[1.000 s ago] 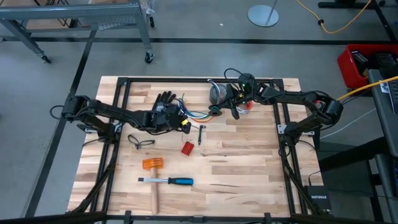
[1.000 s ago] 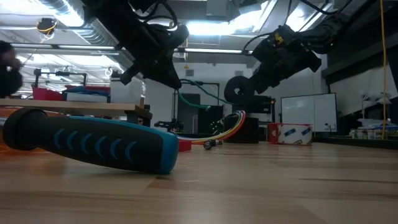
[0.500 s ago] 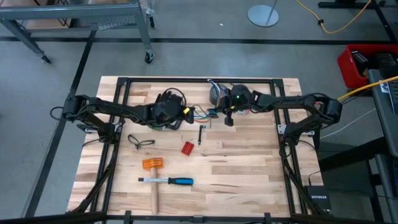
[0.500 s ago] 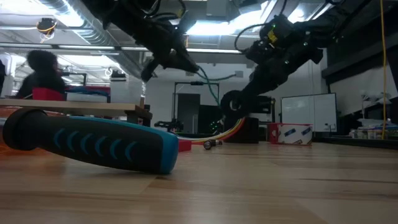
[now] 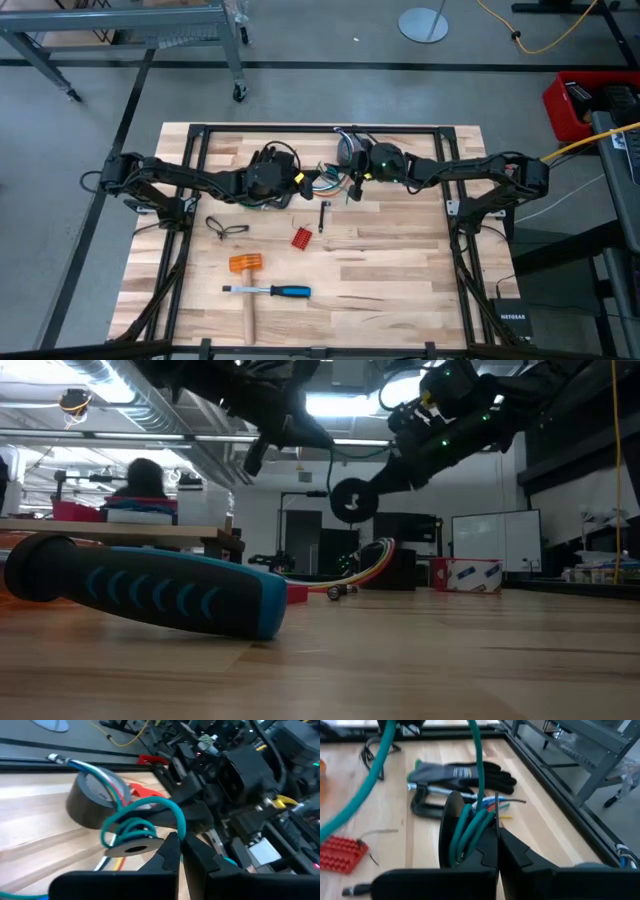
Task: Coil cords
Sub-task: Coil the green wire into the black spool
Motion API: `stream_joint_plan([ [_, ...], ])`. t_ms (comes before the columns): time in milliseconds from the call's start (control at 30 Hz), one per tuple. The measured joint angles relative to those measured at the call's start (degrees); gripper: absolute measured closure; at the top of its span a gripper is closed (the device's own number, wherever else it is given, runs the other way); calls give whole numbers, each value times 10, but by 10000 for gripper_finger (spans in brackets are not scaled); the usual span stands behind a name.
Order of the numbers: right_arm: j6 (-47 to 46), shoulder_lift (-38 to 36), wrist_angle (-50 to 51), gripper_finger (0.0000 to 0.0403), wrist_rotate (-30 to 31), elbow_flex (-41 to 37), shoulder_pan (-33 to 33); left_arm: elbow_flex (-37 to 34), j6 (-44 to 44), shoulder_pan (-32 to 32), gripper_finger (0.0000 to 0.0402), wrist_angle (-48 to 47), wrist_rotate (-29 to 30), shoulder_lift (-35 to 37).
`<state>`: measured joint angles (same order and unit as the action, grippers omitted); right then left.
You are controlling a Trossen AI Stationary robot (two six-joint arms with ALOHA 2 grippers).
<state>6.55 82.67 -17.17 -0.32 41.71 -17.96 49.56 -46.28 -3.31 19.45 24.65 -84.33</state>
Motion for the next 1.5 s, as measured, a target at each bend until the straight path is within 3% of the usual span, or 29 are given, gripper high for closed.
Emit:
stream_joint_plan([
  [267,-41,0,-35,402,-28,0,0,0,18,6,401,38,0,-14],
  [700,-93,0,-94,402,-4,0,0,0,36,19,401,107,-4,-46],
  [1133,-93,55,-79,402,-10,52,0,83,88,28,401,107,-30,-122],
  [1500,-103,58,-79,402,-29,65,-21,87,112,70,401,60,46,-120],
])
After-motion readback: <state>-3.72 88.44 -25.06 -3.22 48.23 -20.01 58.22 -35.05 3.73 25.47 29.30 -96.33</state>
